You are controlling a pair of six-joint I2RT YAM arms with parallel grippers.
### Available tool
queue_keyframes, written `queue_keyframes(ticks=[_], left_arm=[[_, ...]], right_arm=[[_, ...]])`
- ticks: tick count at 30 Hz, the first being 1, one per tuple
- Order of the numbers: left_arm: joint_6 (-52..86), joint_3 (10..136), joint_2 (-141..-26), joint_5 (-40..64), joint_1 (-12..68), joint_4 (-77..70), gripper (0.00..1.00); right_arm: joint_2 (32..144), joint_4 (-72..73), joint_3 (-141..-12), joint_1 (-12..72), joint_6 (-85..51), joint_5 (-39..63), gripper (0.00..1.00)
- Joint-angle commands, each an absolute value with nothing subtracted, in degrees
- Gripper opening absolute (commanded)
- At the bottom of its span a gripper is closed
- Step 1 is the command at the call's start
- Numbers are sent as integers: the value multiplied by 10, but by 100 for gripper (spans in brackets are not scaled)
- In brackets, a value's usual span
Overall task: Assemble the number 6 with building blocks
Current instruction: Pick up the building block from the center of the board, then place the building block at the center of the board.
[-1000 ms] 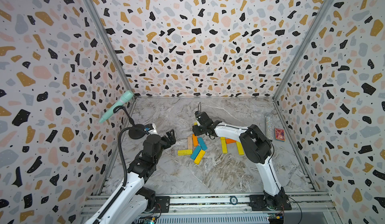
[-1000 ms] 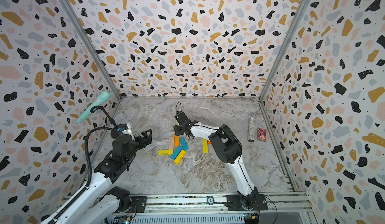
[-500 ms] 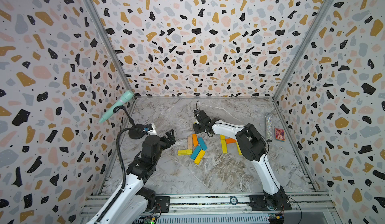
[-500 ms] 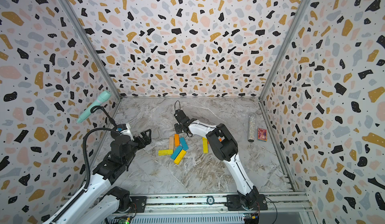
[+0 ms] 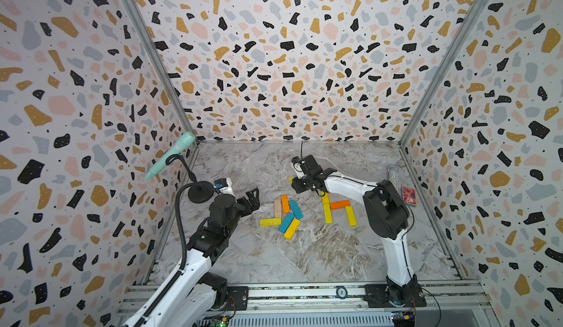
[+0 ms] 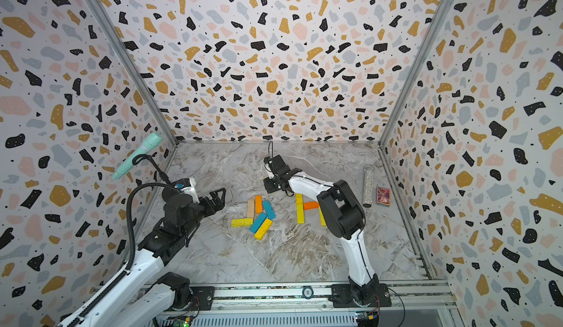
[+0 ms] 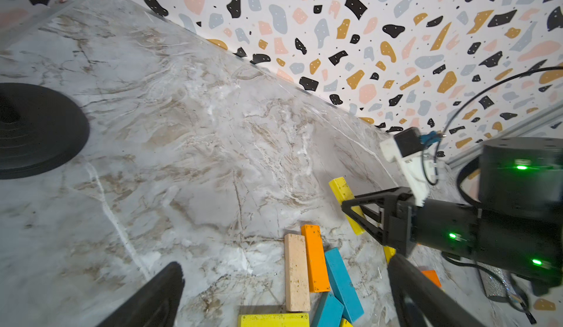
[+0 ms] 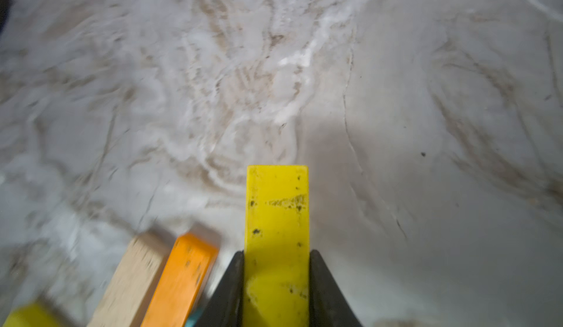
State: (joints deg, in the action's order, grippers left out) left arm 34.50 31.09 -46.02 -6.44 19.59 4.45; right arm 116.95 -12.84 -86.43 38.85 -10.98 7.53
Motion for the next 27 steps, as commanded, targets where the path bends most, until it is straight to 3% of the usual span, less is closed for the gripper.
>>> queue_keyframes(ticks=[1,6,13,22,27], left_arm=[[320,335,-479,-7,193,3,99],[318,327,-511,42,194,-32,100],[325,319,-563,63,221,-68,96],[324,333,-650,87,293,-108,78],[330,325,-660,60,334,-113,62]], right_arm=[[1049,-136,-780,391,-25,172,22],[927,-142,-612,385,18,195,22],[861,-146,-490,387,-30,235,22],[832,-142,-399,399,-70,207,25],[849,-149,-401,403,-64,177,39]])
